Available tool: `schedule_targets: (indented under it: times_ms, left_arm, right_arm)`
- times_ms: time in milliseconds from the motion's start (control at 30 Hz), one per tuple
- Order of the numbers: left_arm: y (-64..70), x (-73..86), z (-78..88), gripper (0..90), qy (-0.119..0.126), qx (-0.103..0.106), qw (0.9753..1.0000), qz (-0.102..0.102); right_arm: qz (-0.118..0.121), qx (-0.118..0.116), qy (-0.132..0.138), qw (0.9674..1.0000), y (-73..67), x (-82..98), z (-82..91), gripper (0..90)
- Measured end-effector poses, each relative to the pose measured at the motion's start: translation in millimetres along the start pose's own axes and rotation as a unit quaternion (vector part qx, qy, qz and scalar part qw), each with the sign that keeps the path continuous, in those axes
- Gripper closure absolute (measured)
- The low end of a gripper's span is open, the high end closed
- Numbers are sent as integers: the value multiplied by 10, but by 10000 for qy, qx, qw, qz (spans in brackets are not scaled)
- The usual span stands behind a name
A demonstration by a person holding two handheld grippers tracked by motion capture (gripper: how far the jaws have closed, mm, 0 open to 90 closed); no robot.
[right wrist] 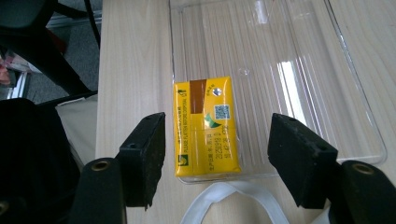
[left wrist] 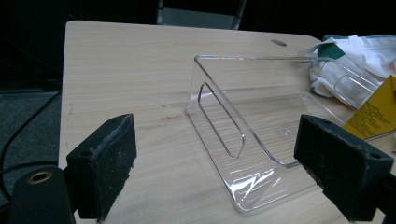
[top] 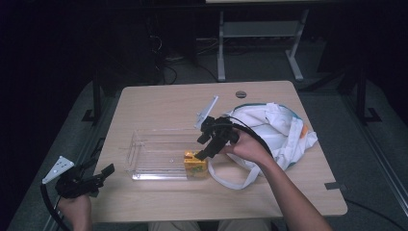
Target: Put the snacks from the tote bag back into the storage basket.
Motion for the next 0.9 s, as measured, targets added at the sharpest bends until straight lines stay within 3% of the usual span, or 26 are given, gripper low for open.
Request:
schedule_targets:
  times_ms: [900]
  left_arm:
    - [-8, -1, 4, 126, -10, -13, 10000, -17]
  right_arm:
    - [-370, 289, 99, 9988, 179, 142, 263, 328]
Point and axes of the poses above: each handheld gripper's, and its own axes: z roughly backward along the jaws, x roughly out of its underside, y roughly to its right, the point moved 9 cm from there along -z, roughly forward along the jaws, and after that the axes turned 2 degrees about -y, right-handed, at the moved point
